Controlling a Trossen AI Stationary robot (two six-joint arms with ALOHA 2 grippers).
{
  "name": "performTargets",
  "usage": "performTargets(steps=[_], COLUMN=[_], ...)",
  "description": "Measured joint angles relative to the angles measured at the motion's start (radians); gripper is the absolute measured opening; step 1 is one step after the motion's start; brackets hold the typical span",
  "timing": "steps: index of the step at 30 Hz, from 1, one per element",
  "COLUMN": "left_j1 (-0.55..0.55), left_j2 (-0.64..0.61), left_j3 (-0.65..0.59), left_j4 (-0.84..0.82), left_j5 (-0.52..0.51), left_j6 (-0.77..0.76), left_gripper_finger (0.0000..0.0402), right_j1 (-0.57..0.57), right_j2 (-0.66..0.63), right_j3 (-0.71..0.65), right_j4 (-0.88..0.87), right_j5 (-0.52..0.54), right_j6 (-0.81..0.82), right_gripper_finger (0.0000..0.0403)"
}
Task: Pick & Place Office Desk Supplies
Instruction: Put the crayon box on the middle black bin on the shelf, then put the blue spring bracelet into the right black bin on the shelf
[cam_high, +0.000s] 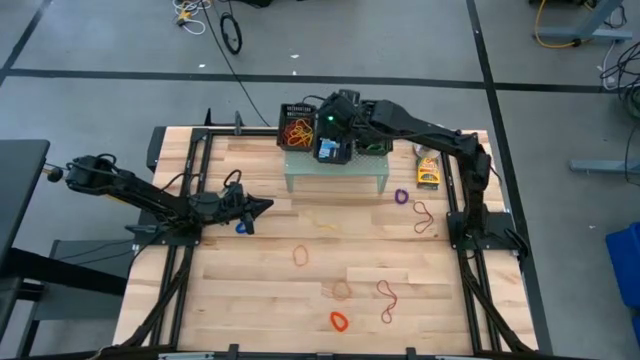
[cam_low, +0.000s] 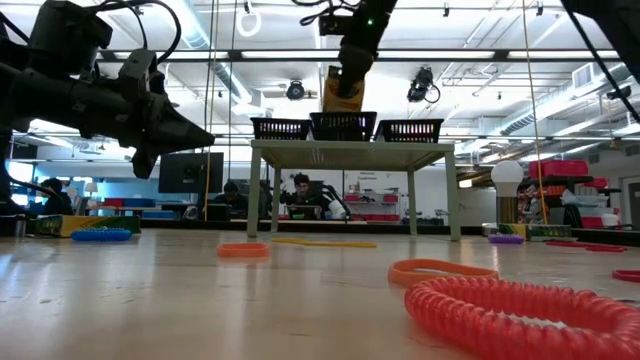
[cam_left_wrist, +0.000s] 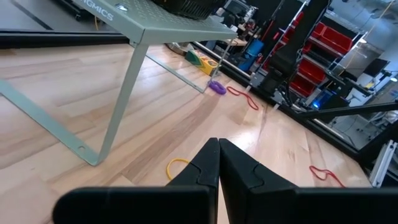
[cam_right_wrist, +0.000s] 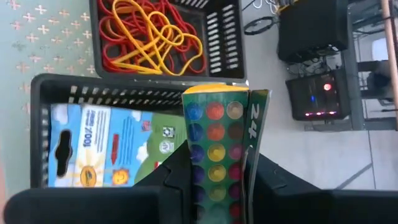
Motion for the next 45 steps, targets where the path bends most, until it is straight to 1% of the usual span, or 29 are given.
performTargets(steps=[7, 17, 20, 27, 31, 35, 41, 43, 45], left_j1=[0.000, 0.000, 0.000, 0.000, 0.000, 0.000, 0.000, 0.000, 0.000], left_j2=[0.000, 0.000, 0.000, 0.000, 0.000, 0.000, 0.000, 0.000, 0.000], left_j3=[0.000, 0.000, 0.000, 0.000, 0.000, 0.000, 0.000, 0.000, 0.000], left_j4=[-0.001, 0.000, 0.000, 0.000, 0.000, 0.000, 0.000, 0.002, 0.003], left_j5=[0.000, 0.000, 0.000, 0.001, 0.001, 0.004, 0.004, 0.004, 0.004], left_j6=[-0.001, 0.001, 0.000, 0.002, 0.002, 0.002, 0.001, -0.001, -0.008], left_gripper_finger=[0.0009, 0.0009, 0.0009, 0.0009, 0.0009, 0.0009, 0.0009, 0.0009, 0.0009], right_j1=[-0.001, -0.007, -0.002, 0.009, 0.009, 0.009, 0.006, 0.001, -0.013], right_j2=[0.025, 0.043, 0.043, 0.041, 0.038, 0.022, -0.015, -0.034, -0.051], right_j3=[0.000, 0.001, 0.001, 0.001, 0.001, 0.001, 0.001, 0.001, 0.001], right_j4=[0.009, 0.006, -0.012, -0.050, -0.074, -0.087, -0.073, -0.077, -0.079], right_j5=[0.044, 0.048, 0.046, 0.030, -0.012, -0.100, -0.157, -0.184, -0.222], right_j6=[-0.016, -0.015, -0.016, -0.013, 0.004, 0.023, 0.039, 0.054, 0.091], right_gripper_finger=[0.0100, 0.0110, 0.0137, 0.0232, 0.0260, 0.0265, 0.0264, 0.0254, 0.0233])
